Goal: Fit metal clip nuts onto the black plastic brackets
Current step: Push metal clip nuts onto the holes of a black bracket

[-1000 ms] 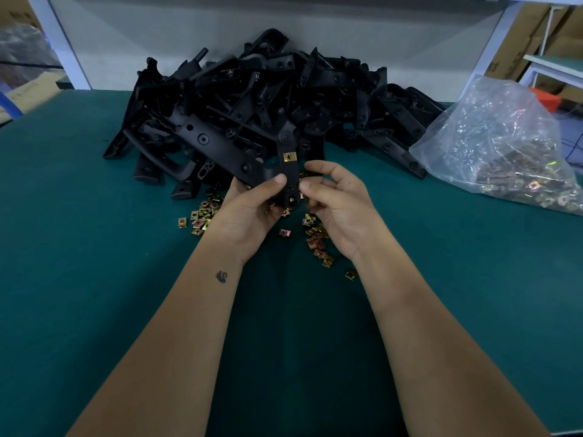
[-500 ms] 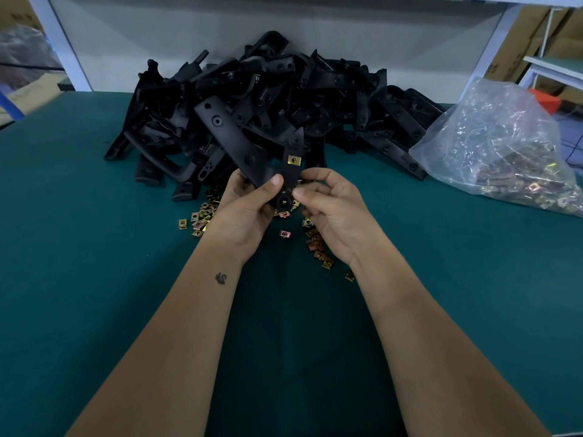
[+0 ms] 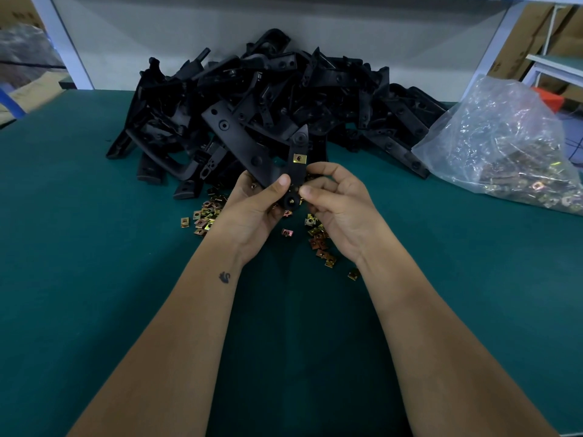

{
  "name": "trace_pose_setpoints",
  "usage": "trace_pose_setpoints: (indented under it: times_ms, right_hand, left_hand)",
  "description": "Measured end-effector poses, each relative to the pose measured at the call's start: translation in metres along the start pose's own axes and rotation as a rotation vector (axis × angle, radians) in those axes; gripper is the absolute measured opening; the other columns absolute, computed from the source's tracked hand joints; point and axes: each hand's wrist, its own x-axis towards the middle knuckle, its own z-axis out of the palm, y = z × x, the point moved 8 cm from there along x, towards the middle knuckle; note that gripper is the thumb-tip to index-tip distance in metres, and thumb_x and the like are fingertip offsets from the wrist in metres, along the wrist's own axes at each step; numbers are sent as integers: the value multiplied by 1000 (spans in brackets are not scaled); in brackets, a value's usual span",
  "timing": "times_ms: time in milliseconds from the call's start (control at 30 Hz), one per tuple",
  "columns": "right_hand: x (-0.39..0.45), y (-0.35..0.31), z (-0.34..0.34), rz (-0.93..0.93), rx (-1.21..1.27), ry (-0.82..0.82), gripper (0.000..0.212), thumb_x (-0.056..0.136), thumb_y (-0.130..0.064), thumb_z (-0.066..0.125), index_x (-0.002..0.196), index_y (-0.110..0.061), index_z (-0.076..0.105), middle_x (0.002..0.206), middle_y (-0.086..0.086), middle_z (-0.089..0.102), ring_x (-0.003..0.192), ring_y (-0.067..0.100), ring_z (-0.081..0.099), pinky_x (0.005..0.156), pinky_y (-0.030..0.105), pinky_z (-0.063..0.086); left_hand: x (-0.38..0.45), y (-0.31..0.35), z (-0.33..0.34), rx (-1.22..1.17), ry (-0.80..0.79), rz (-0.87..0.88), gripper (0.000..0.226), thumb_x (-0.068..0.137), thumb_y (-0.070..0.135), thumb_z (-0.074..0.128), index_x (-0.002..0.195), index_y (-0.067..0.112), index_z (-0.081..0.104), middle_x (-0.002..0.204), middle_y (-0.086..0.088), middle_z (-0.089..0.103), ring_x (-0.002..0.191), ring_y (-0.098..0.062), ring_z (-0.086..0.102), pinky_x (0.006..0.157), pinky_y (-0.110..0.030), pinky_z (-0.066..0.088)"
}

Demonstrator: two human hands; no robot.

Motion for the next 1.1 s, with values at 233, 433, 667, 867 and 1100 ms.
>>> trace_pose_setpoints:
  times_ms: [233,433,667,867,1100]
  right_hand:
    - [-1,-4,1,-15,-34,-53,32,85,8,64,110,-13,58,64,-8,62,64,8,54,64,21,44]
    - [-2,-5,1,10,-24,-96,31,85,14,60,108,-7,56,62,-4,61,63,9,58,68,20,48]
    - [-2,-8,1,-7,-28,-73,30,85,15,60,107,-5,57,67,0,60,65,10,60,71,21,51]
    - [1,-2,2,-40,123,12,28,87,14,58,98,-12,53,64,-4,59,64,8,58,67,21,51]
    - [1,1,2,7,104,-54,29,87,14,56,95,-13,52,73,4,55,74,17,55,79,31,47]
  left_hand:
    - [0,0,0,95,-14,-15,47,76,16,69,121,13,53,120,-6,66,101,-15,65,82,-24,54]
    - [-1,1,0,143,-29,-31,53,74,16,70,123,11,52,111,-2,70,99,-14,68,83,-25,54]
    - [-1,0,-1,168,-7,-17,62,73,17,71,130,6,49,117,-5,69,105,-18,67,90,-31,53]
    - [1,-1,1,138,20,22,68,76,19,70,136,5,42,125,-9,65,109,-19,66,85,-29,55]
    - [1,-6,-1,140,7,-31,65,77,18,70,135,7,43,131,-12,62,112,-20,64,83,-25,55]
